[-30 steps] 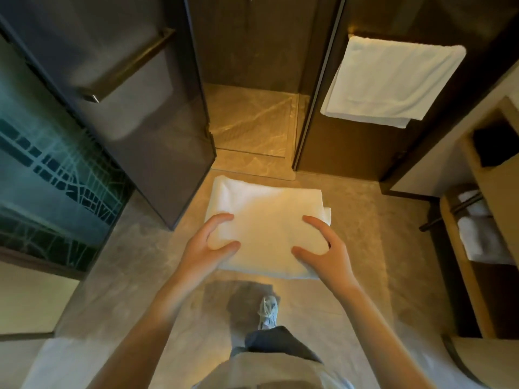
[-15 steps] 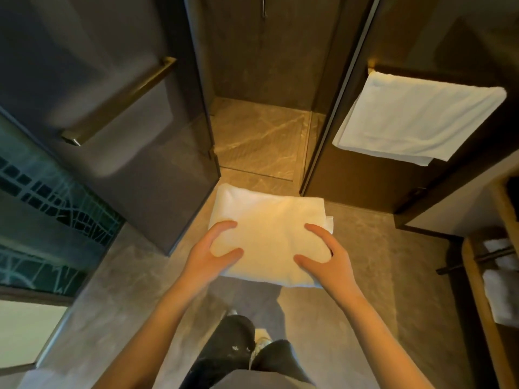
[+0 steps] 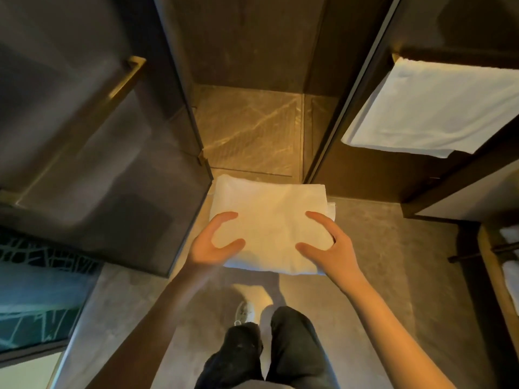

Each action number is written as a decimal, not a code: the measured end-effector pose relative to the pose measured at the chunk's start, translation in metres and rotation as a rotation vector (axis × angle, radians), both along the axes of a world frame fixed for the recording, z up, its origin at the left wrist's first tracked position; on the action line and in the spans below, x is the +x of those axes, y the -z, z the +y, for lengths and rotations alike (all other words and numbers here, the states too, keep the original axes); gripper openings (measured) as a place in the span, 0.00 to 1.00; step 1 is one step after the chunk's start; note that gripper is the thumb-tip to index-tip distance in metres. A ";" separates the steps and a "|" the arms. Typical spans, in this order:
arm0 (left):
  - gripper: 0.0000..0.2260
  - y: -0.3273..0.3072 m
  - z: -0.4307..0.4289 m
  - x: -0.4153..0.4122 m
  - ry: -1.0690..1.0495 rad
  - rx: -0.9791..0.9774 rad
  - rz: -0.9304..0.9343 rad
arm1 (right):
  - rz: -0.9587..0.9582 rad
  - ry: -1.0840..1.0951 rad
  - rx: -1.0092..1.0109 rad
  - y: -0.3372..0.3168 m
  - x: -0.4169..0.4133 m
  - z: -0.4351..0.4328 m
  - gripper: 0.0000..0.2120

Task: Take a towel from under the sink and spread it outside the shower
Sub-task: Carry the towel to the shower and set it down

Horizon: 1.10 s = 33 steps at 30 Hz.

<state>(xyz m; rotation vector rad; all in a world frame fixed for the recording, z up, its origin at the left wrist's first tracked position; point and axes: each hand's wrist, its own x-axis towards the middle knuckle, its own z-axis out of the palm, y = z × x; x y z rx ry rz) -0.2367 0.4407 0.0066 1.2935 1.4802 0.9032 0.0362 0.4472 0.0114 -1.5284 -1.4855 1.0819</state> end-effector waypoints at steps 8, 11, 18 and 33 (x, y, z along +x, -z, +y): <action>0.25 0.043 0.088 -0.017 0.026 -0.063 0.029 | 0.033 0.038 -0.049 0.045 -0.019 0.076 0.29; 0.24 0.088 0.114 -0.014 0.019 -0.077 -0.016 | 0.042 0.038 -0.078 0.085 -0.016 0.103 0.29; 0.23 0.271 0.169 0.004 -0.011 -0.066 -0.057 | 0.080 0.025 -0.101 0.263 -0.001 0.162 0.29; 0.22 0.720 0.249 0.034 0.011 -0.134 -0.033 | 0.013 0.005 -0.091 0.722 0.029 0.245 0.28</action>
